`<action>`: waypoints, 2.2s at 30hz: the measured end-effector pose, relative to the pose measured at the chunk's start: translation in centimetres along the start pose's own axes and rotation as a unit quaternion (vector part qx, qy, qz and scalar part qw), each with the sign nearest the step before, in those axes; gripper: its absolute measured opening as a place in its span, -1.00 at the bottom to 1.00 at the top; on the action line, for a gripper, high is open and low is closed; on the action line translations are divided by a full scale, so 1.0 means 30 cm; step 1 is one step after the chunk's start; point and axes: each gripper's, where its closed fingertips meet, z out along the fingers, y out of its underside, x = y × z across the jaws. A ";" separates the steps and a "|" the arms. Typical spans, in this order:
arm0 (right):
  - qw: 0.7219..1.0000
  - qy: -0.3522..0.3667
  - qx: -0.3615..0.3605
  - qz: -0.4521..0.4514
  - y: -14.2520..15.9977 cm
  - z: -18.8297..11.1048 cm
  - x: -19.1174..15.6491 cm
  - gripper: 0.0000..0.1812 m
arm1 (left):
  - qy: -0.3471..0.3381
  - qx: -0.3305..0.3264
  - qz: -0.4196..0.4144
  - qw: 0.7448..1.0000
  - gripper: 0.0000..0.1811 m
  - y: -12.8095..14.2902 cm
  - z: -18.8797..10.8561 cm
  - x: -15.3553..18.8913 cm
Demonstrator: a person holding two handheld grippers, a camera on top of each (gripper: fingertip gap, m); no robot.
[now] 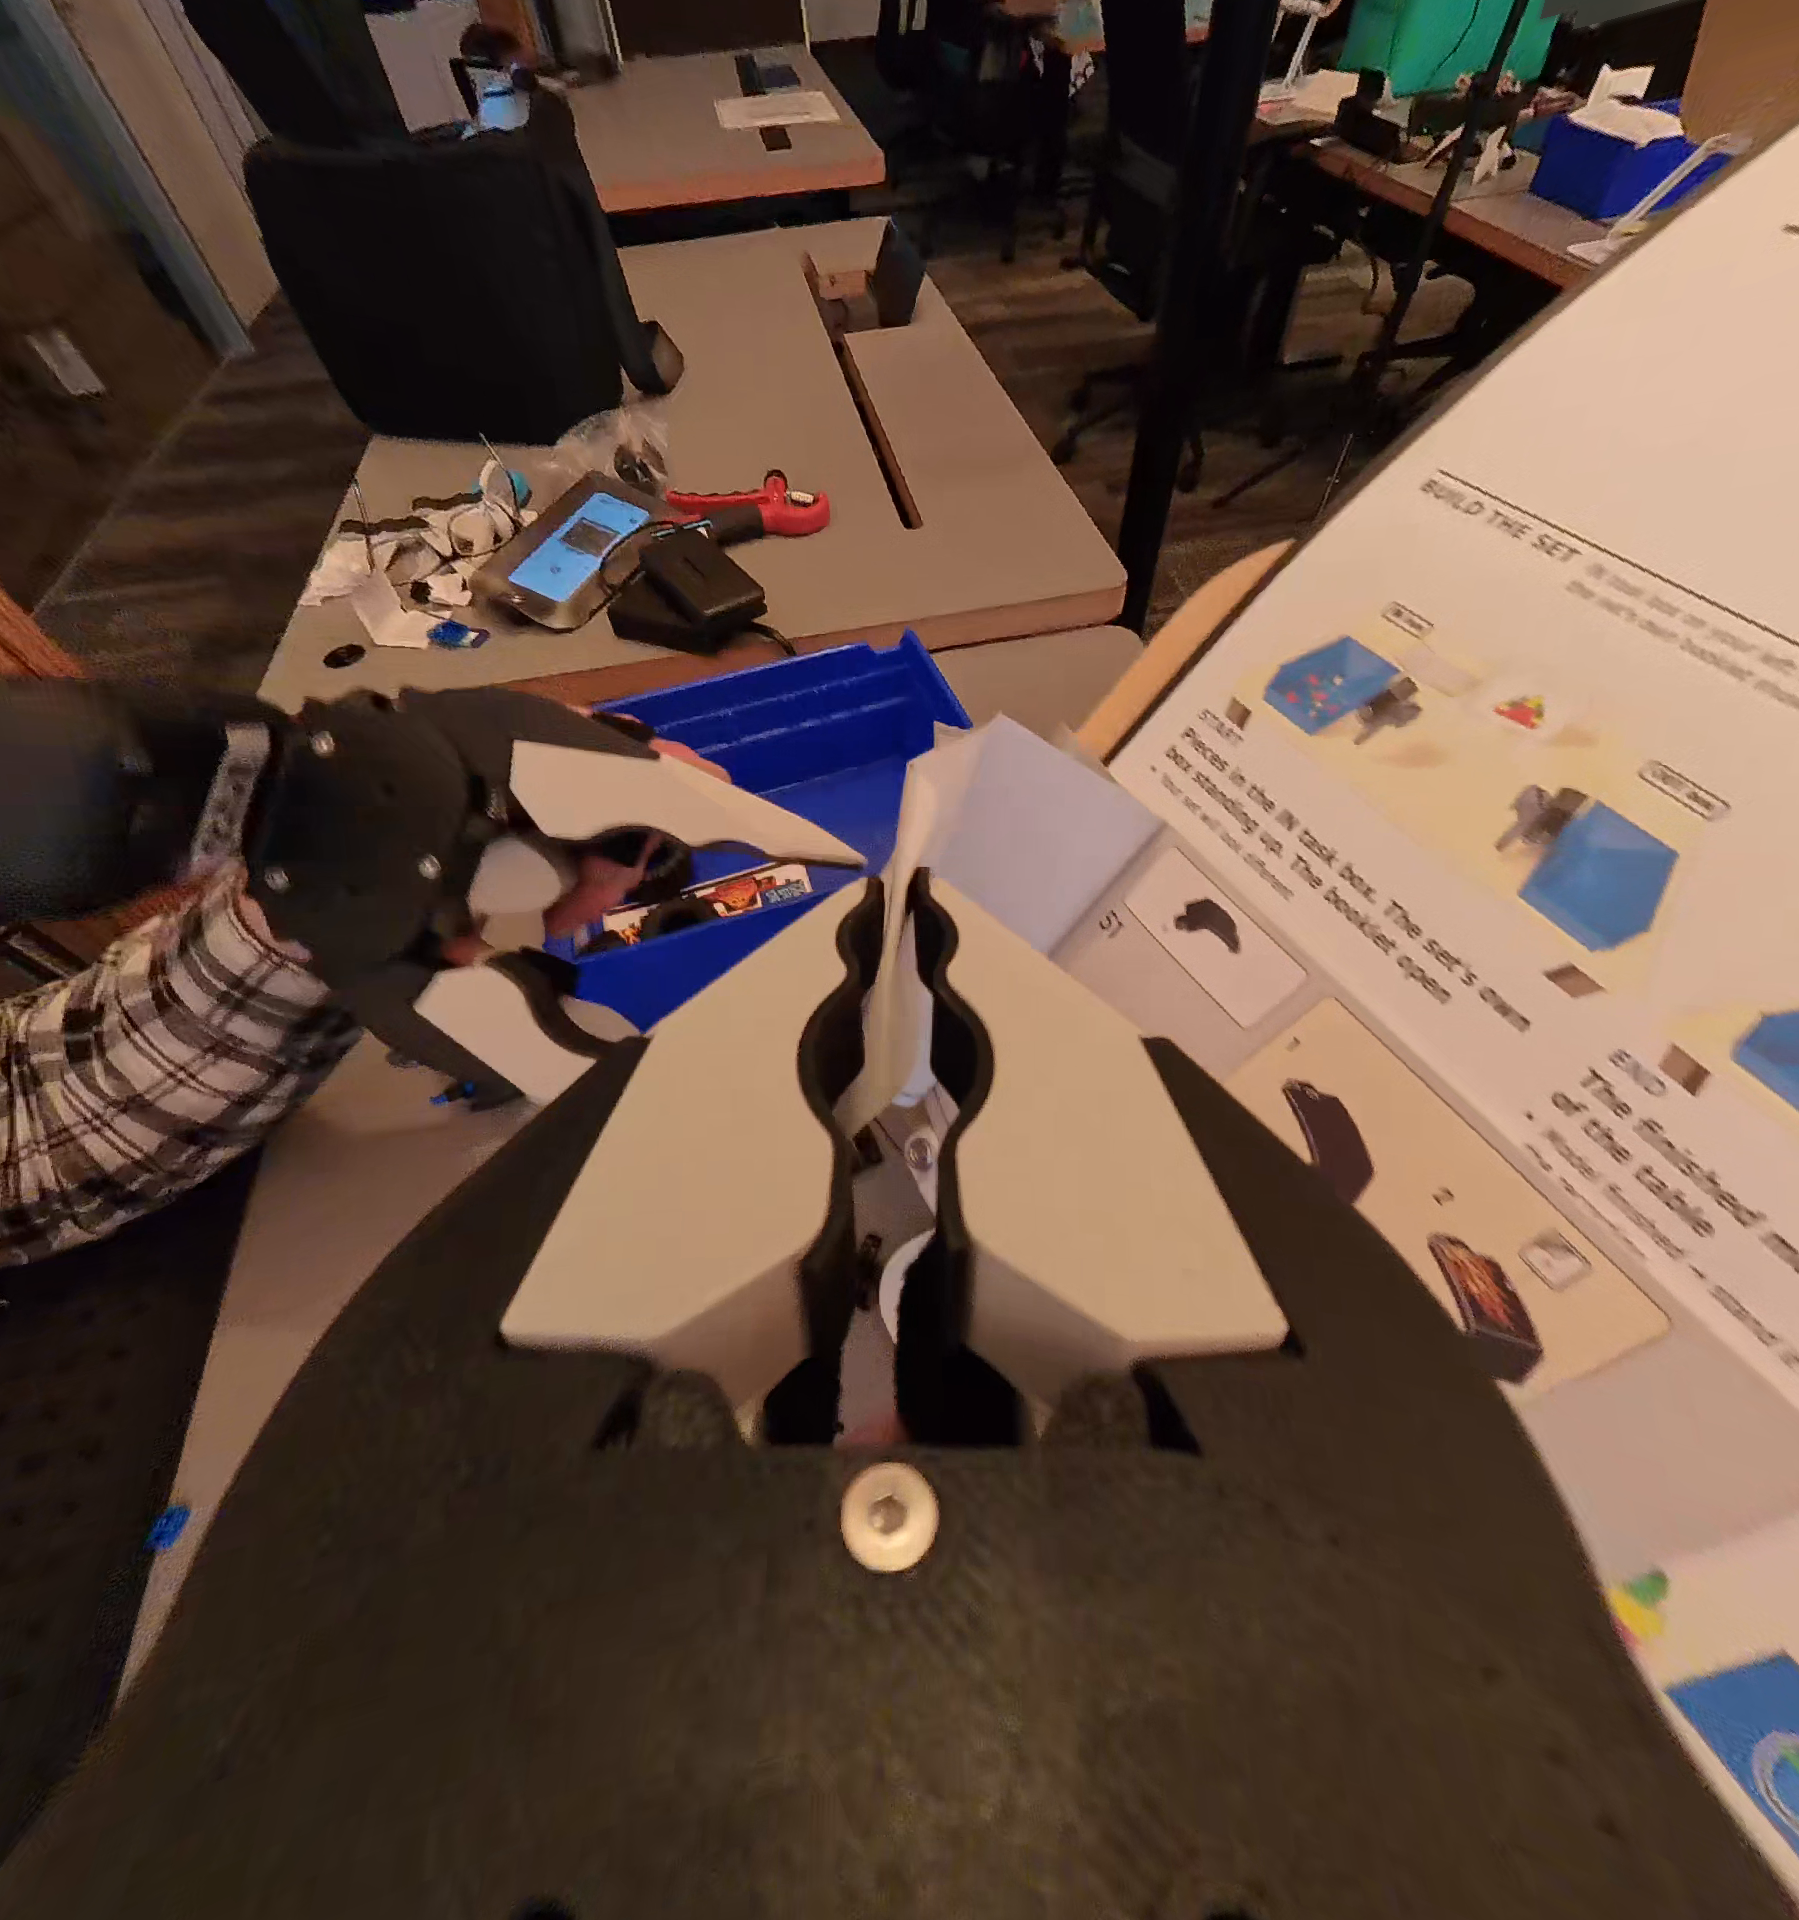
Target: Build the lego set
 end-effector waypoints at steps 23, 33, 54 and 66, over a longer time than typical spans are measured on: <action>0.987 -0.068 0.145 -0.001 -0.069 -0.022 -0.141 -0.45 | 0.027 0.165 -0.057 0.984 -0.84 -0.080 -0.058 -0.019; 0.992 -0.011 0.128 -0.009 0.005 -0.013 -0.097 -0.47 | 0.114 0.203 -0.062 0.970 -0.48 -0.189 -0.076 0.109; 0.982 0.140 0.070 -0.109 0.120 0.072 -0.019 -0.90 | 0.209 0.315 -0.262 0.888 -0.51 -0.220 -0.160 0.012; 0.955 0.154 0.099 -0.234 0.039 0.096 -0.153 -0.66 | 0.204 0.332 -0.255 0.885 -0.76 -0.222 -0.225 -0.030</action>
